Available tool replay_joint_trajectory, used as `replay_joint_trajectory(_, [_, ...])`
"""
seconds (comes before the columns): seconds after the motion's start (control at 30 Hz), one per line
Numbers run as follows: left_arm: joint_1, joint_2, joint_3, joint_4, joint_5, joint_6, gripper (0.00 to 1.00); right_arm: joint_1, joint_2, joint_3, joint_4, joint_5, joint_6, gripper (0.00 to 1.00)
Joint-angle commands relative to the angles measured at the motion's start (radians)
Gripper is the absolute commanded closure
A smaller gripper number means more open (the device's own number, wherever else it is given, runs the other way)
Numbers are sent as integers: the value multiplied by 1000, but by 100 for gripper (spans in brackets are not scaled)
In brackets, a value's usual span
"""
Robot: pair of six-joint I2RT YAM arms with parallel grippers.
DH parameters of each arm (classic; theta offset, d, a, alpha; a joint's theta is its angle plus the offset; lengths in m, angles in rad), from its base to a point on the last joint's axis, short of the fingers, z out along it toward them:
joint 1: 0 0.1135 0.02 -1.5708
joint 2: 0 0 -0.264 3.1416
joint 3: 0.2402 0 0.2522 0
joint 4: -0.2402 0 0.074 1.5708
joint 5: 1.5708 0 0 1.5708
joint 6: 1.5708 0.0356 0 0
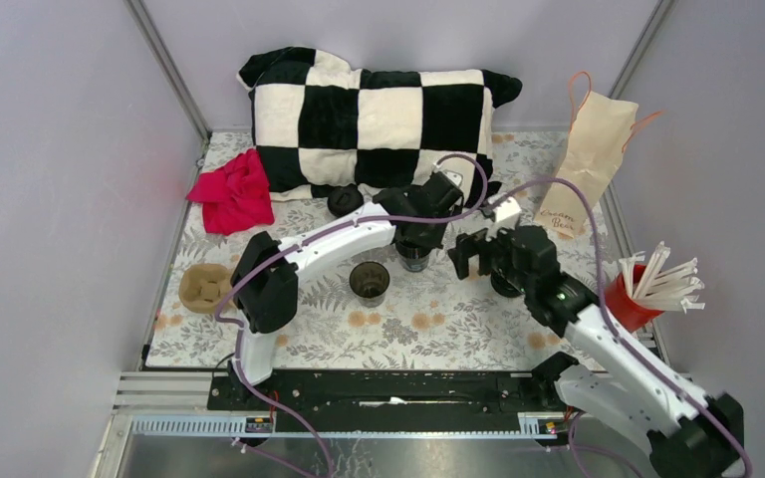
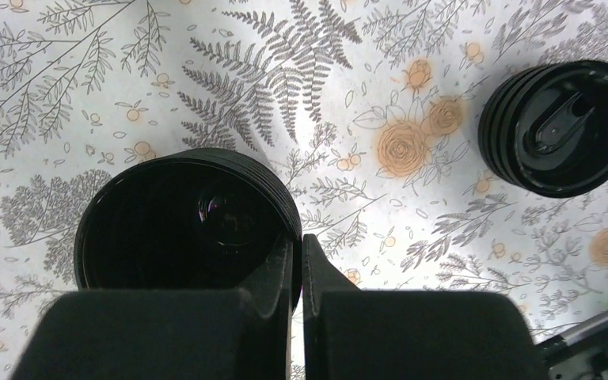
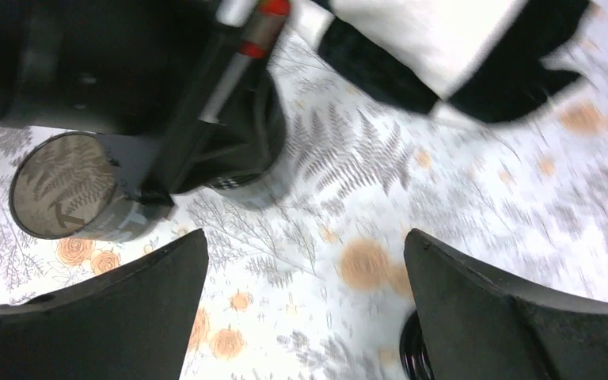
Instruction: Pack the takeout coffee
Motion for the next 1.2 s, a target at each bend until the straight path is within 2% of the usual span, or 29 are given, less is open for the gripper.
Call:
replay_joint_trajectory(0.0, [-41,-2,13,-69,-106,-9,94,2,-172,42,-404,265,220,0])
replay_joint_trajectory(0.1, [-46,-11,16,-82,-68,-32,75,2,-233,85,-510,313,339,0])
replay_joint_trajectory(0.23, [-57,-42,14,-93,-51,-52,65,3,-243,140,-600,322,461,0])
replay_joint_trajectory(0.33, [-57,-60,24,-100,-41,-64,53,2,-231,188,-663,340,524,0])
replay_joint_trajectory(0.53, [-49,-104,160,-216,-24,-78,29,2,-142,419,-928,450,631,0])
replay_joint_trajectory(0.67, [-1,-208,205,-302,-21,-106,5,2,-89,486,-894,347,601,0])
replay_joint_trajectory(0.7, [19,-244,199,-320,-22,-112,2,2,-57,510,-895,320,602,0])
replay_joint_trajectory(0.8, [76,-361,163,-367,-40,-114,1,2,64,577,-849,199,554,0])
replay_joint_trajectory(0.93, [128,-542,49,-387,-106,-118,1,3,316,776,-927,107,481,0])
replay_joint_trajectory(1.07, [164,-692,-99,-355,-140,-134,1,3,572,931,-1022,99,428,6])
replay_joint_trajectory(1.17, [171,-745,-142,-350,-136,-148,1,4,701,1021,-1054,98,417,11])
